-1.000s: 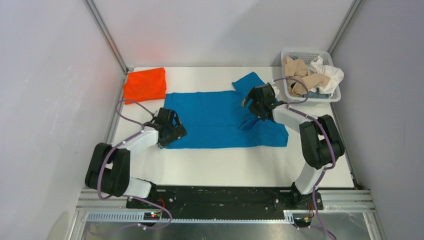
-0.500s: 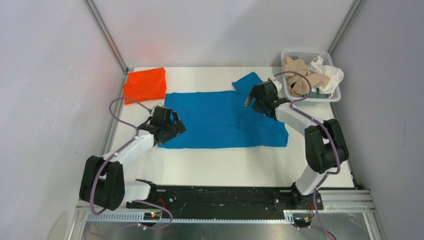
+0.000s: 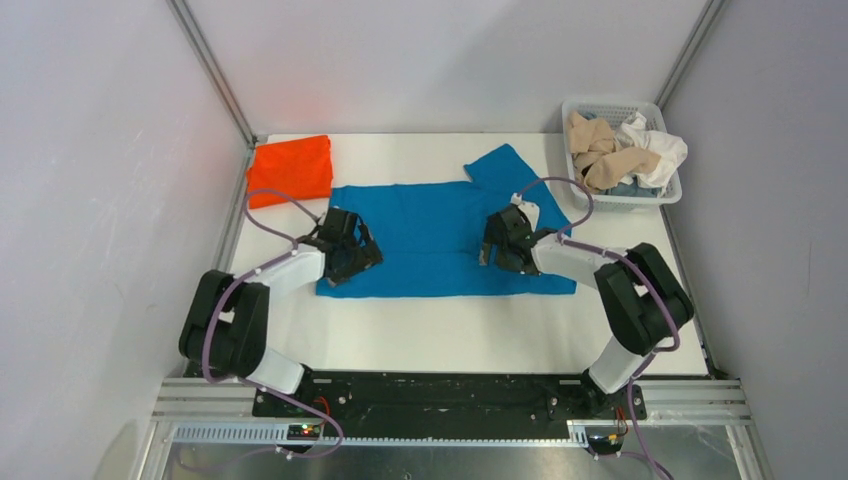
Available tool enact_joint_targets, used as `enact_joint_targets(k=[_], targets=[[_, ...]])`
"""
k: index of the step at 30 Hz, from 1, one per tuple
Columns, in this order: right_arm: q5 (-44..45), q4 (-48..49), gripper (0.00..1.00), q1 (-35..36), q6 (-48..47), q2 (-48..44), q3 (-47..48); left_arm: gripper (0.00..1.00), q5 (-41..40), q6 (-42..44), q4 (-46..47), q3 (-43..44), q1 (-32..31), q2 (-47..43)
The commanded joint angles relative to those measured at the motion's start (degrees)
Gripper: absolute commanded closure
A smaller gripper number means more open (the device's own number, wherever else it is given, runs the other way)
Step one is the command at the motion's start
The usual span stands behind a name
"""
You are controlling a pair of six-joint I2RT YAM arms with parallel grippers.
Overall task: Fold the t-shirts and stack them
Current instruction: Fold the flattened tshirt in 1/3 of the way
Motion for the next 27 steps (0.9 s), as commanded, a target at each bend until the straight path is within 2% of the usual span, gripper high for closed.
enact_joint_targets(k=[1,8,16,22,27], targets=[[0.95,-0.52,0.0,2.39,1.63,-4.74,-5.26,0.0,0.06,-1.42,0.58,-4.68,-0.55,-4.3],[3.04,-6.59,0.01,9.74,7.07,-12.84,-13.67,0.0,2.85,-3.45,0.49,-17.47,-0.9,-13.53],[7.23,-12.61,0.01,19.06,17.93,-20.92,-18.86,0.01,5.24,-10.71,-2.34,-29.34,-2.31,-31.03],[9.02,-16.06,0.01,22.14,20.68,-23.74,-20.67,0.0,5.03,-15.22,-10.39,-33.21,-2.91,-44.07],[8.69,-15.71,0.01,22.41,19.59,-27.05,-21.82,0.0,7.1,-17.39,-14.65,-34.99,-3.44,-50.67]])
